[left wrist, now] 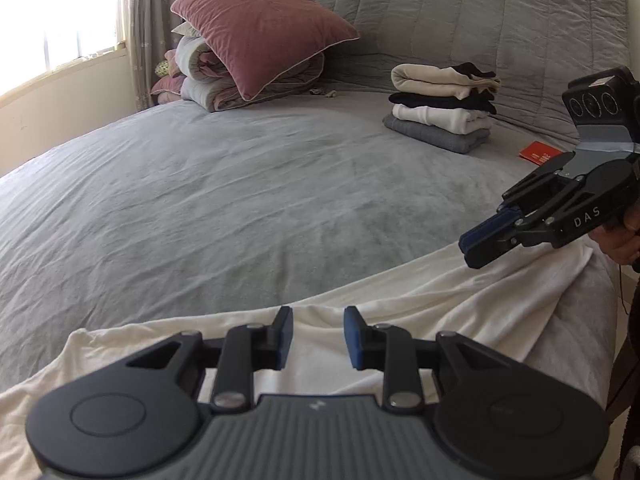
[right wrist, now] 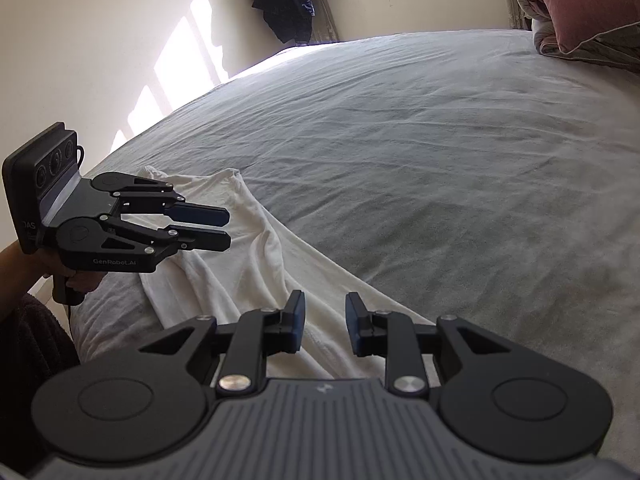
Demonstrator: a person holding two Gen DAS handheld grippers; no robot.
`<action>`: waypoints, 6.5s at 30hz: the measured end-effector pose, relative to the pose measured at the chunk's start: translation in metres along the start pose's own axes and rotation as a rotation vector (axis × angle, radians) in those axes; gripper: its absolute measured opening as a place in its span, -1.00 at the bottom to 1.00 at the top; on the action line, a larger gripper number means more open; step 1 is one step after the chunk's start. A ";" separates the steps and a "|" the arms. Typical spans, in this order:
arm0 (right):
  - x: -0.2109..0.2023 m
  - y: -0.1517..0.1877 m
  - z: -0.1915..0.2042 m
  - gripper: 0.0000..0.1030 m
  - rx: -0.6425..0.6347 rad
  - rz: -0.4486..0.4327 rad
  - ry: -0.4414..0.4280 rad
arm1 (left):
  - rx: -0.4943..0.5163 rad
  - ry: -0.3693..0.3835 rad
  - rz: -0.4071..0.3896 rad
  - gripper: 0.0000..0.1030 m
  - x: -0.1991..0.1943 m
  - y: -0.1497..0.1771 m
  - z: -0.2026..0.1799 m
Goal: Fold clothes
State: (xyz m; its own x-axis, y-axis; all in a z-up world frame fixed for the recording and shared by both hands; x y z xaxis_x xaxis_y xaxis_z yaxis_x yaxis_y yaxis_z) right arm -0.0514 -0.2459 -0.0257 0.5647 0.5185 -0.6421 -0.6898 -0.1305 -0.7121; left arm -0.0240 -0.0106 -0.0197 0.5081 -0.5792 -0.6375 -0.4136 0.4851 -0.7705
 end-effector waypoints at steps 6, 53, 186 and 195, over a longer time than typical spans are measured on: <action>0.012 0.002 0.014 -0.48 -0.072 0.032 -0.009 | 0.068 0.168 0.040 -0.42 0.006 0.004 -0.024; -0.032 0.027 -0.002 -0.42 -0.163 0.048 0.104 | 0.223 0.356 0.101 -0.33 0.044 -0.011 -0.102; 0.108 -0.025 0.136 -0.60 -0.533 0.170 -0.144 | -1.118 -0.463 0.002 -0.40 -0.162 0.146 0.190; 0.092 -0.037 0.132 -1.00 -0.430 0.160 -0.242 | -1.123 -0.479 0.001 -0.40 -0.167 0.148 0.189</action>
State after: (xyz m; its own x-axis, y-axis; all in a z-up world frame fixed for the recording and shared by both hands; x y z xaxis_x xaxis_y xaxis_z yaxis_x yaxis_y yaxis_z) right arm -0.0333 -0.0823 -0.0207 0.3118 0.6376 -0.7045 -0.4812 -0.5333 -0.6957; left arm -0.0272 0.2814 -0.0258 0.6365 -0.1644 -0.7536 -0.7165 -0.4879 -0.4987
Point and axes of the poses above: each gripper's, at about its wrist camera, not at the fingertips, and x roughly the way its jaws point, z to its left, y to its underside, the point moved 1 cm from there along x, roughly the way its jaws point, and after that the axes turned 3 degrees about z, right-handed, at the moved point
